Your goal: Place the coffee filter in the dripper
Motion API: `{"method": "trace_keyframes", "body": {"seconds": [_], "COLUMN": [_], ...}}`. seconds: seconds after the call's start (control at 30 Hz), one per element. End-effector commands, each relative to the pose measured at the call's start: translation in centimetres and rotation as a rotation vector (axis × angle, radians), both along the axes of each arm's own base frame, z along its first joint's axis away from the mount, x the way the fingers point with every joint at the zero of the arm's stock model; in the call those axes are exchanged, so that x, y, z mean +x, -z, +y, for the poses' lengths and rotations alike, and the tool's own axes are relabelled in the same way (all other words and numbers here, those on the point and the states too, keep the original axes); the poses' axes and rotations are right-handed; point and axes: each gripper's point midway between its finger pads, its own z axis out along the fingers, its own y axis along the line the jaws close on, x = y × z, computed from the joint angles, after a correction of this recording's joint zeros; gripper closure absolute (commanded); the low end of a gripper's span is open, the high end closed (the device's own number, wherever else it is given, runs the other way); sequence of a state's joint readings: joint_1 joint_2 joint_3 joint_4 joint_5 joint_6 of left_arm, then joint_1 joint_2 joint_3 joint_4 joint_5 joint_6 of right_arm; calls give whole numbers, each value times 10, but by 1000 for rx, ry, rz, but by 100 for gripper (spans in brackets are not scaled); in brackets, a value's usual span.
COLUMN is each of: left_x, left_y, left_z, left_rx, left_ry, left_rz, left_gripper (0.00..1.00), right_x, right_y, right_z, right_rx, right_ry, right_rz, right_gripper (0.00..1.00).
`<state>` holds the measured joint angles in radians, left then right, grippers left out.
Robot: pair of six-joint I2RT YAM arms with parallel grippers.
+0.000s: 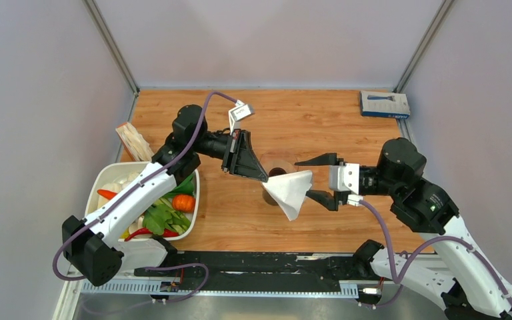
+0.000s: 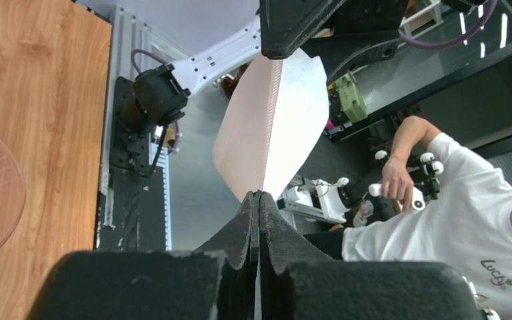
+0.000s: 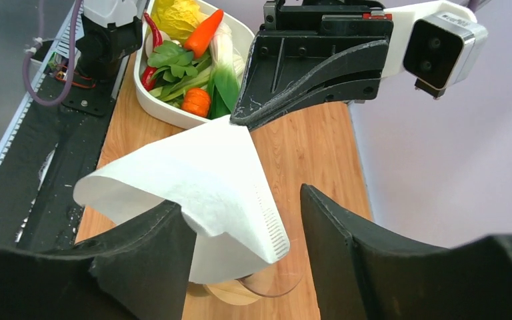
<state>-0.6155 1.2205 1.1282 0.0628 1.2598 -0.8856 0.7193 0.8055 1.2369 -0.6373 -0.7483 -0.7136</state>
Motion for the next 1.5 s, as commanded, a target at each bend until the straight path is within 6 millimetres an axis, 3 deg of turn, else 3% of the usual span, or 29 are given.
{"method": "trace_keyframes", "body": {"seconds": [0.0,0.27,0.63,1.23,1.3,1.4,1.47], "left_x": [-12,-18,-19,-9,-5,14,26], "left_y": [-11,-12,-11,-12,-15,-21,-31], "left_z": [4,3,0,-6,-6,1,11], "left_rx": [-42,-39,-29,-32,-41,-69,-108], "left_ry": [64,113,139,107,84,-1,-59], "left_rz": [-4,54,86,80,61,19,-50], "left_gripper": [100,100,100,100,91,50,42], "right_x": [-2,4,-9,-16,-15,-11,-8], "right_y": [-2,-9,-16,-16,-15,-13,-14], "right_z": [-2,8,14,3,3,3,3], "right_rx": [2,45,73,57,55,52,55], "right_ry": [-16,-46,-125,-111,-102,-74,-50], "right_rz": [-88,-181,-213,-221,-213,-170,-121], "right_gripper": [37,41,46,94,100,100,100]}}
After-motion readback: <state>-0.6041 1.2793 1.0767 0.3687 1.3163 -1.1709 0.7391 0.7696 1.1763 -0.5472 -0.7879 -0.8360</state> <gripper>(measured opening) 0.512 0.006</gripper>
